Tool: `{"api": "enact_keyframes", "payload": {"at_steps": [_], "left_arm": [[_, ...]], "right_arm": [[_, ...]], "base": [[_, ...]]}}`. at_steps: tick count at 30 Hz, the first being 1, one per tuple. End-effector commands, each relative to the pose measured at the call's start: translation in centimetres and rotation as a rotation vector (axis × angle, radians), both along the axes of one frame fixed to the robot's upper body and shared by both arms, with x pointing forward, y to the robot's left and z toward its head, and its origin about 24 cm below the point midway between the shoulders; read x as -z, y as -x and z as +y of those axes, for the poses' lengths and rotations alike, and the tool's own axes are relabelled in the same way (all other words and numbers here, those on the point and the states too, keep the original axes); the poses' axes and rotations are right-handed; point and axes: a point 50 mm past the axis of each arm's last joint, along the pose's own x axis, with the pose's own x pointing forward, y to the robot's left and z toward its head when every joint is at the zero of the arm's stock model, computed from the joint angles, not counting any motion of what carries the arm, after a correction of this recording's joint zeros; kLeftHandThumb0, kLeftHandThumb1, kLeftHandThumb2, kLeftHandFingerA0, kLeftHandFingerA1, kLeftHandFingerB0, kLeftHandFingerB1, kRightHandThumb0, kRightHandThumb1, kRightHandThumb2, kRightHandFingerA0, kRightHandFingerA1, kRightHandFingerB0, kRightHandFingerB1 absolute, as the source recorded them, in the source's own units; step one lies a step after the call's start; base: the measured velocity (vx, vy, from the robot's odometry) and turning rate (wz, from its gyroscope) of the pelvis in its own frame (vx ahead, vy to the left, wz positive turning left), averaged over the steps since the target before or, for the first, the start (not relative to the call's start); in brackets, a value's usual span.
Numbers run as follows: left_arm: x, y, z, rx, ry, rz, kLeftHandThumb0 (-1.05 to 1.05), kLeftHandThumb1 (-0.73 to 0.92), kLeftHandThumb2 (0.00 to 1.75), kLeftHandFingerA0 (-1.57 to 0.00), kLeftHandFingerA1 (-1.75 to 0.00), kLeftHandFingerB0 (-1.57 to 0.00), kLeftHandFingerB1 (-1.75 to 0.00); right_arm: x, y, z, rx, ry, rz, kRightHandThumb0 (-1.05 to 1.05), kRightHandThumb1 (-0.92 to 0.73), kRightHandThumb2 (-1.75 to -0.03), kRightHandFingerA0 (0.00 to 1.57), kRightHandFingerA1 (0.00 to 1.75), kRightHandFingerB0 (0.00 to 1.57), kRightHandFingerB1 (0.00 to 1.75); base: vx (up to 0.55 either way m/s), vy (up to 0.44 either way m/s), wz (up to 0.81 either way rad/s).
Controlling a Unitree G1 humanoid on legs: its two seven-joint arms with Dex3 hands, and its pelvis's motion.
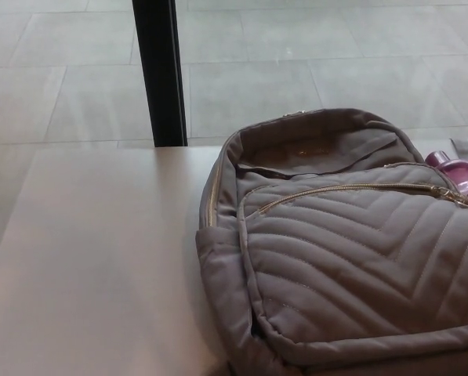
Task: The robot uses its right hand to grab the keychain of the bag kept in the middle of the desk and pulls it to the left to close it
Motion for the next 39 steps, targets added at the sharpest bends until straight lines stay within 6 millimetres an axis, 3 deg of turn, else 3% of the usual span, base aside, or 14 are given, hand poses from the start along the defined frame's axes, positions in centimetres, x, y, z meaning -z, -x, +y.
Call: {"api": "enact_keyframes", "payload": {"at_steps": [1, 5, 6, 7, 8, 11, 14, 18, 21, 24, 30, 36, 39], "left_arm": [[-0.7, -0.1, 0.9, 0.010, -0.021, -0.014, -0.74, 0.86, 0.65, -0.43, -0.67, -0.24, -0.45], [-0.7, -0.2, 0.9, 0.014, -0.030, -0.015, -0.70, 0.88, 0.66, -0.45, -0.68, -0.26, -0.46], [-0.8, -0.2, 0.9, 0.024, -0.030, -0.016, -0.72, 0.88, 0.66, -0.44, -0.67, -0.24, -0.45], [-0.8, -0.1, 0.9, 0.031, -0.027, -0.017, -0.73, 0.88, 0.66, -0.42, -0.66, -0.23, -0.44], [-0.8, -0.1, 0.9, 0.024, -0.026, -0.018, -0.73, 0.87, 0.66, -0.43, -0.66, -0.24, -0.44], [-0.8, 0.0, 0.9, 0.026, -0.030, -0.006, -0.72, 0.88, 0.66, -0.44, -0.65, -0.24, -0.44], [-0.7, -0.1, 0.8, 0.024, -0.024, -0.009, -0.73, 0.88, 0.66, -0.44, -0.65, -0.23, -0.44], [-0.6, -0.1, 0.8, 0.024, -0.026, -0.005, -0.74, 0.88, 0.66, -0.44, -0.66, -0.22, -0.45], [-0.7, -0.1, 0.8, 0.043, -0.031, 0.001, -0.74, 0.89, 0.66, -0.44, -0.65, -0.21, -0.44], [-0.6, -0.1, 0.8, 0.041, -0.042, 0.017, -0.74, 0.89, 0.66, -0.46, -0.63, -0.25, -0.42], [-0.6, -0.2, 0.7, 0.056, -0.042, 0.021, -0.73, 0.89, 0.66, -0.44, -0.65, -0.24, -0.44], [-0.6, -0.5, 0.7, 0.079, -0.047, 0.022, -0.72, 0.90, 0.66, -0.44, -0.64, -0.24, -0.44], [-0.5, -0.5, 0.6, 0.100, -0.058, 0.036, -0.72, 0.91, 0.66, -0.46, -0.64, -0.26, -0.44]], "right_arm": [[0.0, -0.3, 0.5, -0.090, 0.179, -0.003, -0.45, -0.60, -0.59, 0.53, 1.19, 0.17, 0.30], [0.3, -0.5, 0.8, -0.108, 0.190, 0.008, -0.49, -0.61, -0.59, 0.55, 1.16, 0.15, 0.31], [0.5, -0.6, 1.0, -0.116, 0.190, 0.016, -0.55, -0.49, -0.77, 0.59, 1.00, 0.09, 0.41], [0.7, -0.6, 1.4, -0.127, 0.196, 0.021, -0.55, -0.49, -0.77, 0.58, 0.98, 0.09, 0.41], [0.8, -0.6, 1.5, -0.132, 0.198, 0.022, -0.49, -0.61, -0.59, 0.56, 1.07, 0.14, 0.31], [0.9, -0.8, 1.8, -0.140, 0.210, 0.025, -0.46, -0.61, -0.59, 0.55, 1.17, 0.15, 0.31], [0.7, -1.2, 2.2, -0.144, 0.210, 0.017, -0.46, -0.60, -0.59, 0.57, 1.14, 0.15, 0.31], [-0.4, -2.2, 2.8, -0.164, 0.236, -0.023, -0.49, -0.60, -0.59, 0.58, 1.22, 0.15, 0.31], [-1.3, -2.5, 3.0, -0.168, 0.214, -0.064, -0.47, -0.60, -0.59, 0.61, 1.14, 0.16, 0.32], [-2.0, -2.9, 3.1, -0.177, 0.220, -0.082, -0.49, -0.61, -0.59, 0.56, 1.25, 0.16, 0.32], [-3.3, -3.2, 3.9, -0.218, 0.233, -0.104, -0.48, -0.60, -0.59, 0.60, 1.23, 0.18, 0.31], [-3.4, -3.1, 4.6, -0.261, 0.230, -0.114, -0.47, -0.61, -0.59, 0.57, 1.25, 0.18, 0.30], [-2.8, -2.8, 5.4, -0.300, 0.238, -0.075, -0.48, -0.60, -0.59, 0.69, 1.02, 0.21, 0.29]], "base": [[0.00, 0.000, 0.00], [0.00, 0.000, 0.00], [0.00, 0.000, 0.00], [0.00, 0.000, 0.00], [0.00, 0.000, 0.00], [0.00, 0.000, 0.00], [0.00, 0.000, 0.00], [0.00, 0.000, 0.00], [0.00, 0.000, 0.00], [0.00, 0.000, 0.00], [0.00, 0.000, 0.00], [0.00, 0.000, 0.00], [0.00, 0.000, 0.00]]}}
